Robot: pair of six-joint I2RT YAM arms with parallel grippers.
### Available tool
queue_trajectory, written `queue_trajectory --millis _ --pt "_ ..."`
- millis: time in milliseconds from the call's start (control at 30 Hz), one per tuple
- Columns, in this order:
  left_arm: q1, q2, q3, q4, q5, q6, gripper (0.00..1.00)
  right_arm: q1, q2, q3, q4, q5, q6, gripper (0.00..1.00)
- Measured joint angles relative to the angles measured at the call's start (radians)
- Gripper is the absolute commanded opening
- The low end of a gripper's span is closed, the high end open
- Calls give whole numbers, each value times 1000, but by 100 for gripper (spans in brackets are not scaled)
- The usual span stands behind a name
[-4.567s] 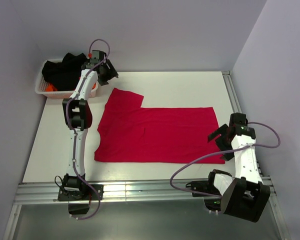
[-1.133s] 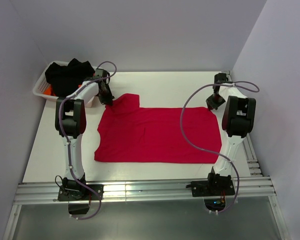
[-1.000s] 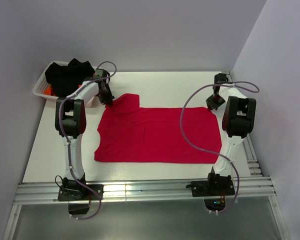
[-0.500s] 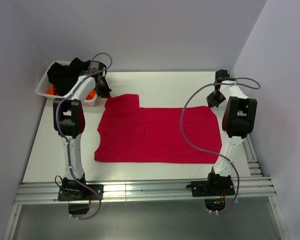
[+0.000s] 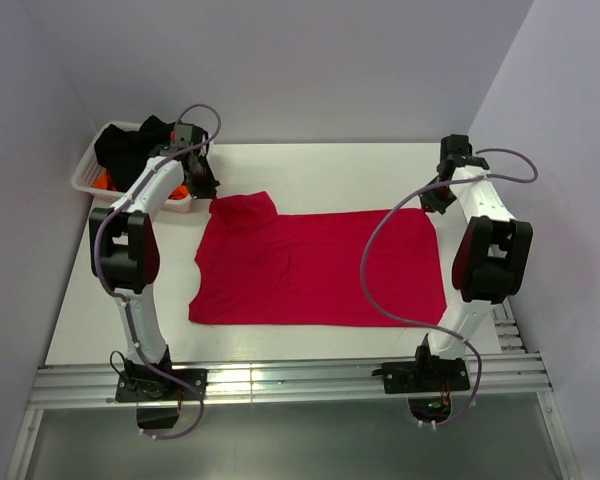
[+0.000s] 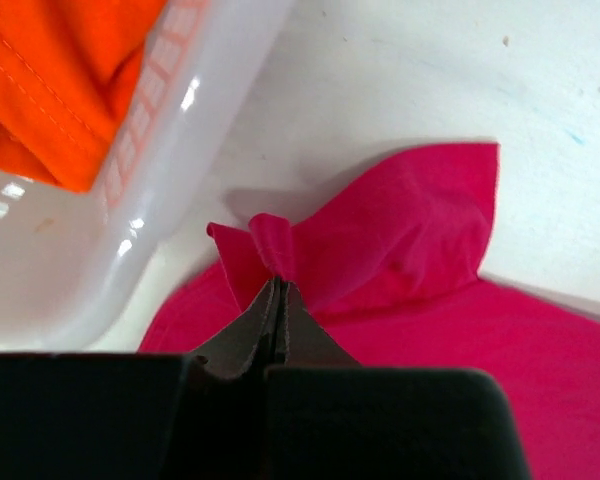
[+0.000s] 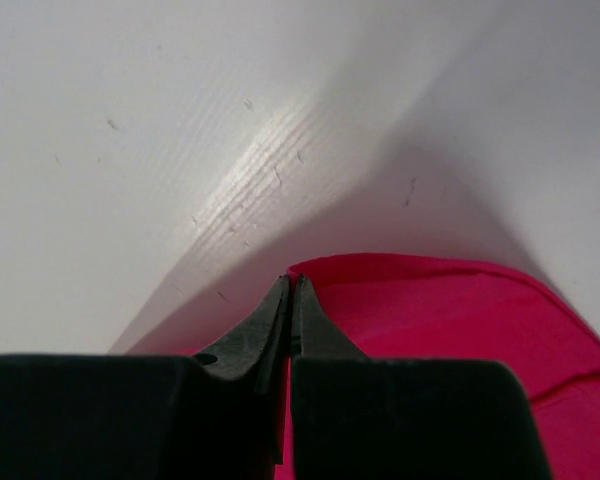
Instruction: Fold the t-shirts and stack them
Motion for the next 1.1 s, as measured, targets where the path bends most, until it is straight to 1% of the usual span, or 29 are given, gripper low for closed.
queue_trajectory --millis 133,233,333,433,533,567,600,633,667,700,733,767,800,900,967,1100 --pt "-26 -43 -36 14 -8 7 0 0 -42 -70 6 -7 -14 0" --pt "-56 -103 -102 28 -26 11 0 0 -92 -154 18 -10 -19 0" --pt "-104 -231 -241 37 -71 10 0 0 -206 -284 20 -9 -15 0" --pt "-159 -403 -406 24 -105 -6 0 0 -365 -442 23 0 8 0" --pt "-215 -583 -573 10 -128 -54 1 0 -494 -570 18 18 39 0" --pt "-225 -637 -635 12 -137 -74 5 0 -523 -608 14 25 51 0" --pt "-227 -666 -679 8 -148 -87 26 0 -540 -637 14 32 60 3" --pt "-227 -684 -726 -1 -163 -102 40 0 -547 -666 14 39 71 30" --pt "-226 -682 -758 -12 -177 -116 52 -2 -542 -682 10 43 87 46" --pt "-224 -667 -778 -26 -190 -130 74 -3 -523 -693 3 51 98 59" --pt "-223 -644 -789 -37 -206 -139 79 -6 -499 -694 -2 60 105 71" --pt "-222 -614 -794 -47 -220 -152 82 -8 -463 -693 -1 72 113 73" --pt "-221 -584 -794 -52 -236 -164 84 -9 -422 -689 -1 85 116 73" --pt "-221 -540 -788 -64 -268 -183 86 -11 -355 -670 -4 104 121 73" --pt "-221 -541 -764 -80 -280 -188 85 -13 -341 -645 -7 111 122 73" --pt "-218 -531 -646 -81 -277 -185 80 -14 -342 -575 -10 114 126 72"
